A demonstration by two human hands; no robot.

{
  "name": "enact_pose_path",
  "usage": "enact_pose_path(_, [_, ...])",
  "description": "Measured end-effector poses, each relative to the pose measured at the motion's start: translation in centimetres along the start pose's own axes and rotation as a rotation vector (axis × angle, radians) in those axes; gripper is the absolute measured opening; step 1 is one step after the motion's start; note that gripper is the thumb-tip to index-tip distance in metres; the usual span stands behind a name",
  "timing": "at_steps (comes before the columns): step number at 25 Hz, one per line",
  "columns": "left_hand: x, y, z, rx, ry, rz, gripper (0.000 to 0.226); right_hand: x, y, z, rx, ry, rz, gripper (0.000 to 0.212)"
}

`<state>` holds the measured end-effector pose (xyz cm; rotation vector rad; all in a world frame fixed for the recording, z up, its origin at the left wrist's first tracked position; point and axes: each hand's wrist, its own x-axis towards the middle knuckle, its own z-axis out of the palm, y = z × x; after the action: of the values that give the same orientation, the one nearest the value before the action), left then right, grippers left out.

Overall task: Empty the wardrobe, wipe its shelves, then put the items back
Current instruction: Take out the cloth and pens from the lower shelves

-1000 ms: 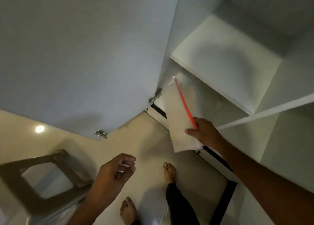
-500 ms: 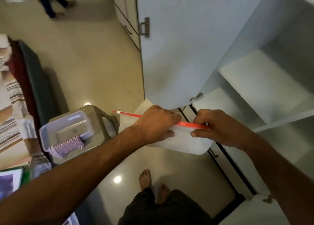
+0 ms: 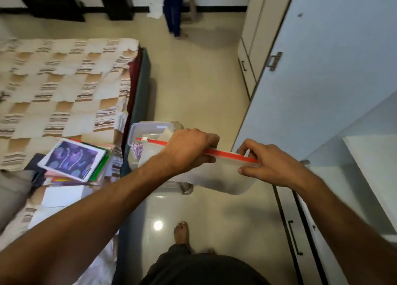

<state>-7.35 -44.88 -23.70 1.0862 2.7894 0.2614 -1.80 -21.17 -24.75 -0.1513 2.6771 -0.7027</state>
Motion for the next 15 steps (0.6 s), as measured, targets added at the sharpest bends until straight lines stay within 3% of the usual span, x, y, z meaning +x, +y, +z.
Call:
enact_pose_path(3, [-3.8, -3.0, -0.9, -0.064, 0.109, -0.118, 0.022, 2.1, -2.6, 0.5, -0.043, -0.056, -0.026, 0.036])
enact_pose_path(7, [-9.9, -8.1, -2.3, -0.163, 0.190, -0.284, 0.022, 4.9, -8.2, 0.9, 0.145, -0.095, -0.160, 0.017])
enact_pose_path(10, [-13.8, -12.6, -2.7, -0.244, 0.189, -0.410, 0.022, 8.0, -13.4, 1.7, 0.274, -0.110, -0.288, 0.018])
enact_pose_path(12, [-15.6, -15.1, -3.2, -0.286, 0.196, -0.457, 0.022, 10.6, -16.6, 2.3, 0.227, -0.063, -0.296, 0.016])
enact_pose_path(15, [-18.4, -18.6, -3.6, -0.313, 0.195, -0.477, 0.019, 13.5, -21.3, 4.3, 0.116, -0.206, -0.310, 0.022])
